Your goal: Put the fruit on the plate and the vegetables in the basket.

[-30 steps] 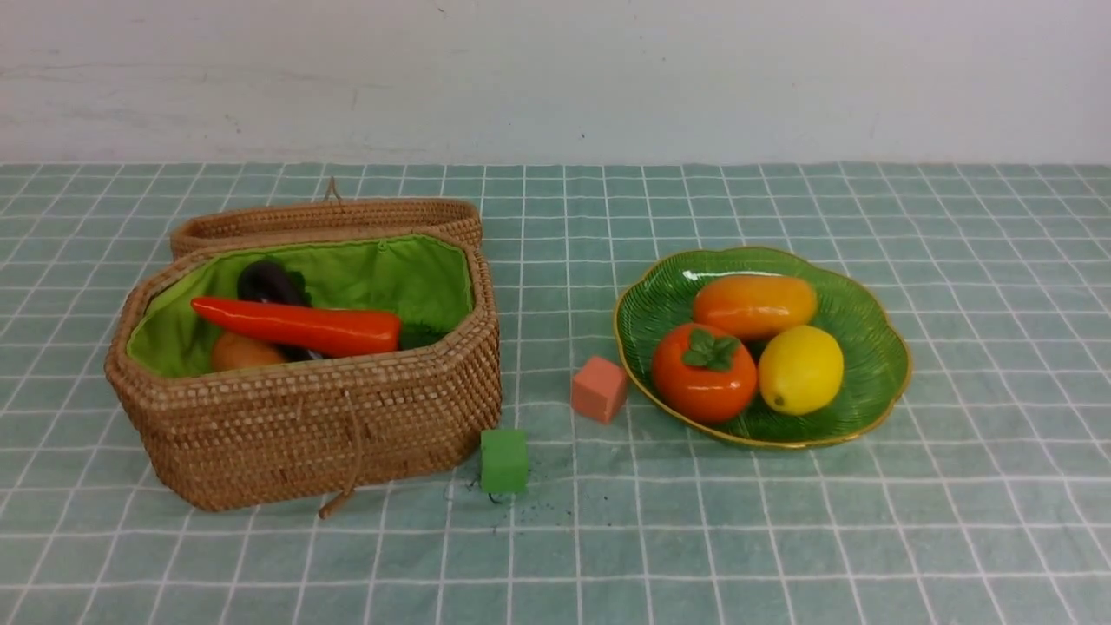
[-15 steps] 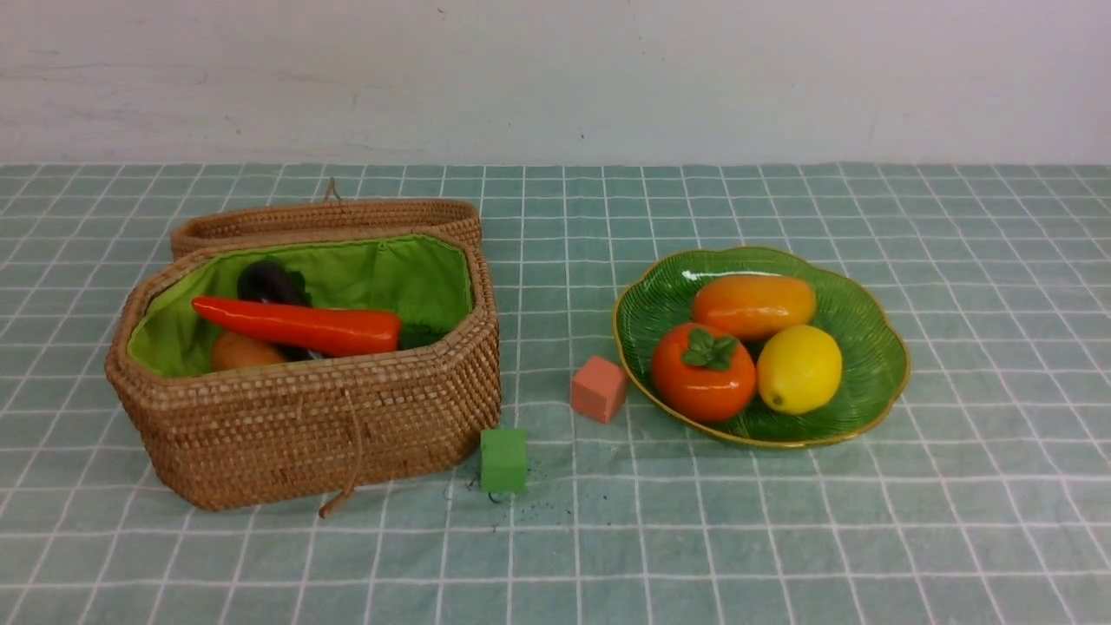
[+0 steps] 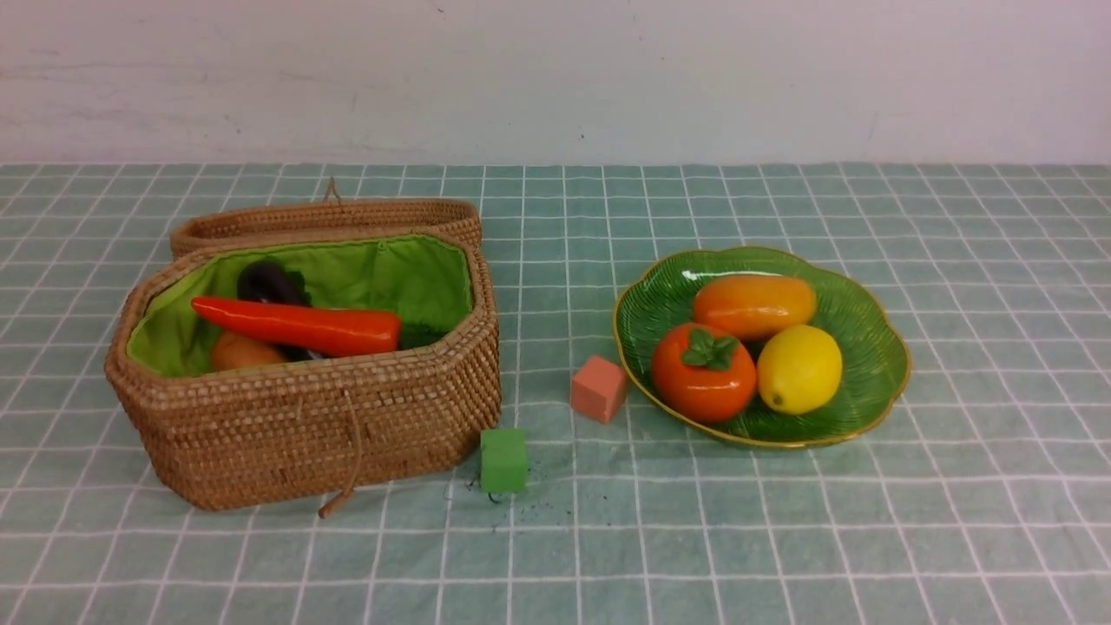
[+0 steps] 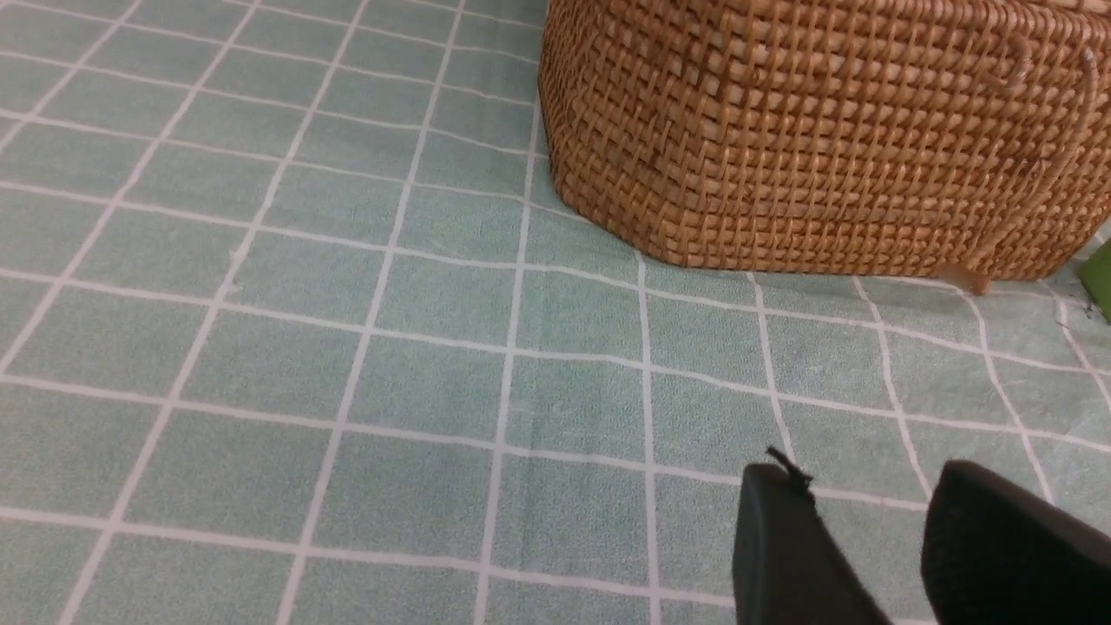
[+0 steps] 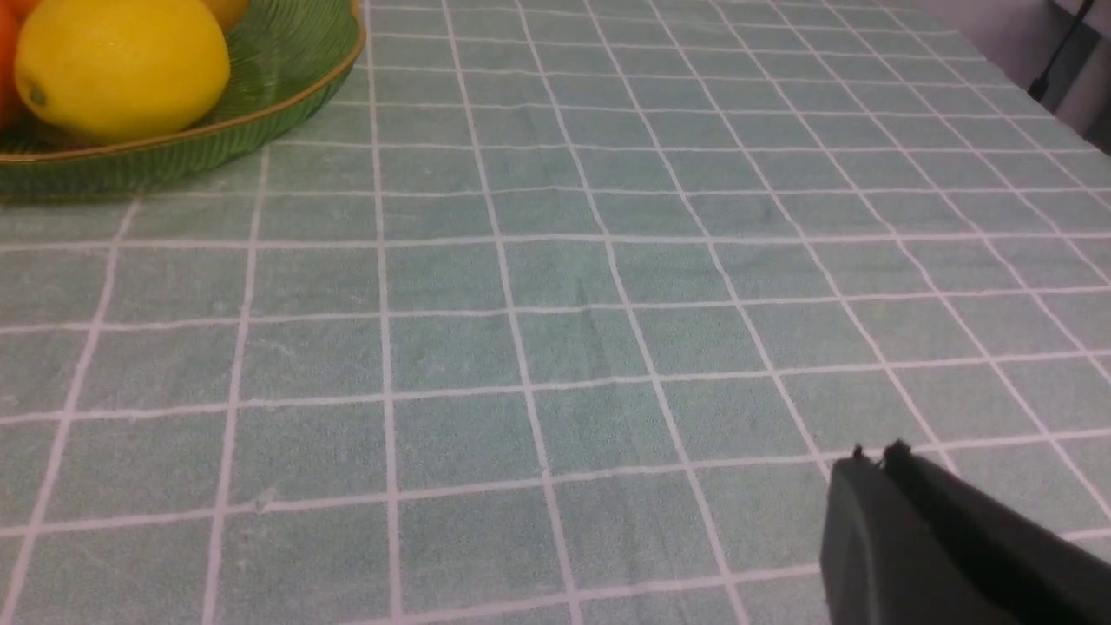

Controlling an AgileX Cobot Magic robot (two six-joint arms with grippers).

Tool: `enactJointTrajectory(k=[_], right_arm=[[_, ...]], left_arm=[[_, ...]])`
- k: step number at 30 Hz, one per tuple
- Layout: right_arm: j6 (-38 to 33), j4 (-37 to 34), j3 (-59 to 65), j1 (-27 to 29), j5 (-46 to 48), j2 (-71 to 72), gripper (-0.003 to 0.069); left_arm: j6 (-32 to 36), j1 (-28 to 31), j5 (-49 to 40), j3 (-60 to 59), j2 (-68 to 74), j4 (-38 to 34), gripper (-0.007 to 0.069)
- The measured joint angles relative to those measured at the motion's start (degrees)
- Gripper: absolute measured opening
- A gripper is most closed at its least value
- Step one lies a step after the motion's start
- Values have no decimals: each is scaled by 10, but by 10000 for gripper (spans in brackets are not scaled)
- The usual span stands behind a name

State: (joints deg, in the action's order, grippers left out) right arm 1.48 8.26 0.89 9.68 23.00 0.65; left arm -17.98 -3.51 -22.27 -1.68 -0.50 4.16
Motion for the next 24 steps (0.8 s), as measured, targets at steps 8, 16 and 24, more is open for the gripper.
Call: enactJointTrajectory(k=[8,16,24], right_arm=[[0,0,0,0,1,0,24],[0,1,0,0,1,0,33],[0,2,0,0,1,0,46]], left_arm=[[0,0,0,0,0,0,239],[0,0,0,0,0,0,239],[0,0,0,0,0,0,239]])
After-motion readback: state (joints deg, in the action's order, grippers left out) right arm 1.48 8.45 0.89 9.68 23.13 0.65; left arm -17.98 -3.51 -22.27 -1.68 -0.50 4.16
